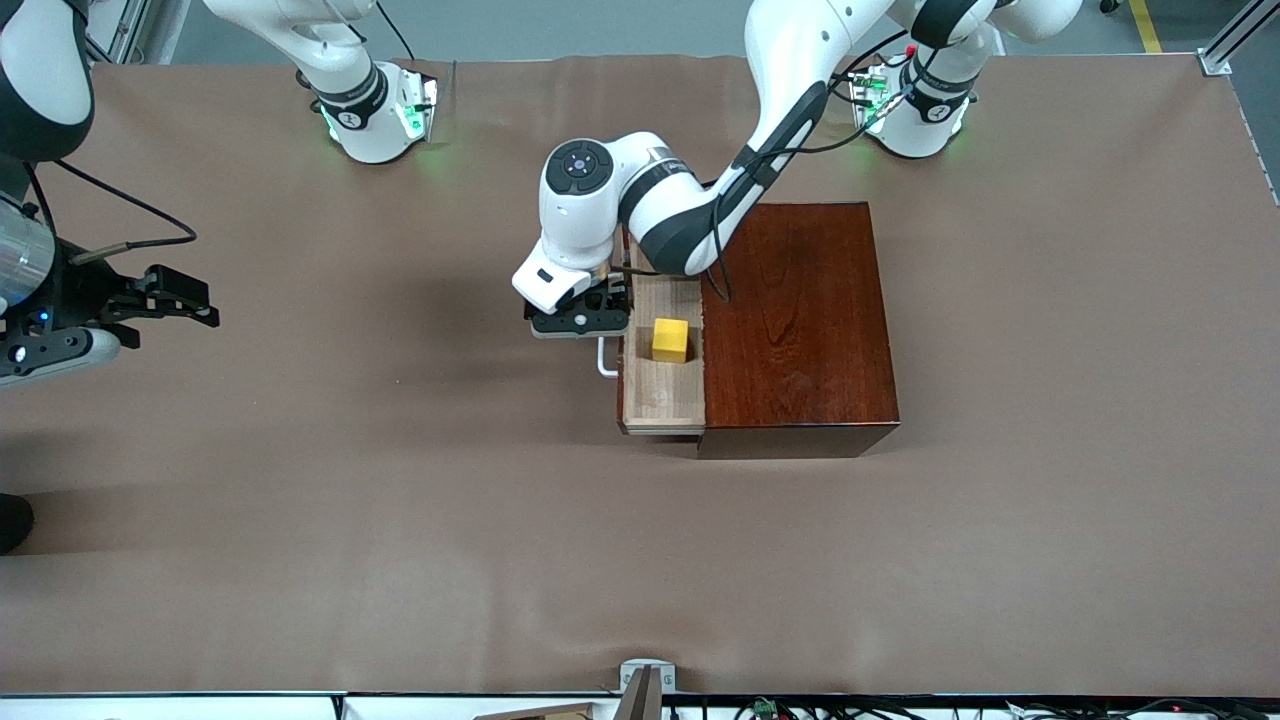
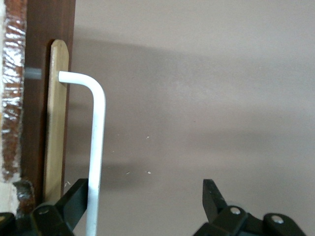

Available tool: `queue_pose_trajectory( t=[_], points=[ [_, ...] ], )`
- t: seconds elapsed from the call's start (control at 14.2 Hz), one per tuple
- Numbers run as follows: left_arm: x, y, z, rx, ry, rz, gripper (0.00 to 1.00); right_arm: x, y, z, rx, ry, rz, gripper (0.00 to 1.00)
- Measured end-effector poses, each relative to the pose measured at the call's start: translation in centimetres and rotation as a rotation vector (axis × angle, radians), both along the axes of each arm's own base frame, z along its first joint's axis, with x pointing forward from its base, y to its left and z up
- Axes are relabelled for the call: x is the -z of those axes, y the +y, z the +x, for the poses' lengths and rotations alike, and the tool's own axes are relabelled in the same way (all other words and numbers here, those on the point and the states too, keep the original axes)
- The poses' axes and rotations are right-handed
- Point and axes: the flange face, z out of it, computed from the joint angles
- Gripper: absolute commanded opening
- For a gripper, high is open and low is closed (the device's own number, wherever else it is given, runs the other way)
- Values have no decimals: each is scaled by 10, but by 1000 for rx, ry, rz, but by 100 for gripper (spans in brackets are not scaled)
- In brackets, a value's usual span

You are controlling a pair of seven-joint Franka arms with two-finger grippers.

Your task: Open drawer, take yellow block, close drawer

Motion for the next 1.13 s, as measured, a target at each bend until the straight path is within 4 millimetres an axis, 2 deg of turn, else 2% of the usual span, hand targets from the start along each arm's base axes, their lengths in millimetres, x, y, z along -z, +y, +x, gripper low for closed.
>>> queue_pose_trajectory(
  t=[0.28, 0.77, 1.13],
  points=[
    [-1, -4, -3, 11, -11, -18, 100, 13, 0, 6, -9, 1, 0, 100],
    [-2, -12, -8, 24, -32, -62, 100, 12, 1, 9, -192, -32, 12, 100],
    [-5, -10, -4, 0, -12, -72, 100, 17, 12, 7, -445, -36, 33, 100]
  ],
)
